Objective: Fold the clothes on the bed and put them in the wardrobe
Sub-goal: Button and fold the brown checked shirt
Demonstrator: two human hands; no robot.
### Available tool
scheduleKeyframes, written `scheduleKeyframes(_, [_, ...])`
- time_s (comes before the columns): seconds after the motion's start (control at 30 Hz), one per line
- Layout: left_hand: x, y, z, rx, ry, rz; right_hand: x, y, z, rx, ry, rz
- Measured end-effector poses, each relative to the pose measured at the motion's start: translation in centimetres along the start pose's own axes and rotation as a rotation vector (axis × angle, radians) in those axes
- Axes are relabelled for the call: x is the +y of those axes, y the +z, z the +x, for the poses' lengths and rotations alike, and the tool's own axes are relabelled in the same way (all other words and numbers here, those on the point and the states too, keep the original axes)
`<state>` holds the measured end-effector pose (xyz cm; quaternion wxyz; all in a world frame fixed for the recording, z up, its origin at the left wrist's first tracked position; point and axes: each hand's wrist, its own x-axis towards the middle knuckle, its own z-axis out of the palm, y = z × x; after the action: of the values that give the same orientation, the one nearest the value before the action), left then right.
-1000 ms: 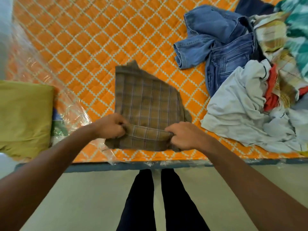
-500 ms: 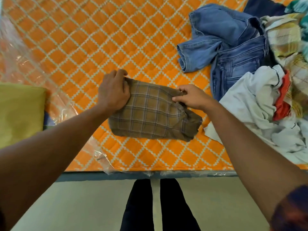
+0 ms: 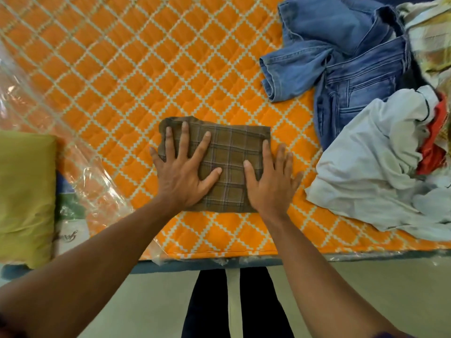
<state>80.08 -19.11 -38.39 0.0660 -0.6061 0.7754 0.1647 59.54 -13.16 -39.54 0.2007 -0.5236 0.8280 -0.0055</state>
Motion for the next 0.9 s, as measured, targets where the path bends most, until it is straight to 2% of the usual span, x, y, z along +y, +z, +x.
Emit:
scheduleKeyframes(0.1, [-0.1,0.7,0.7,-0.017,0.017,-0.038,1.8,1.1,0.1,0.001,-0.110,-0.010])
scheduleKeyframes(0.23, [-0.1,0.5,0.6,0.001,0.026,-0.085,2.1,0.6,0.3,0.002,-0.116,0.004])
scheduleKeyframes(0.33, [-0.6,-0.9,-0.3,0.082,0.030,-0.117,1.7,-1.6,-0.2,0.039,-0.130,0.066])
scheduleKeyframes(0.4, [-1.2,-1.8,-1.6,0.165,0.026,-0.137,1.2,-3.5,-1.2,0.138,-0.233,0.089])
scheduleKeyframes(0.5, [-2.5,-2.7,-3.6,0.237,0.010,-0.170,0.2,-4.9,-3.5,0.203,-0.516,0.079])
scheduleKeyframes(0.6, [-3.4,-2.3,-4.9,0.167,0.087,-0.107,0.1,-3.5,-4.8,0.064,-0.678,-0.053])
scheduleKeyframes(0.73, [-3.8,-0.3,-6.0,0.042,0.281,0.106,1.7,-1.2,-3.4,-0.056,-0.631,-0.189])
scheduleKeyframes(0.9, [-2.6,0.2,-4.3,-0.005,0.245,0.152,2.0,-1.1,-1.8,-0.107,-0.605,-0.176])
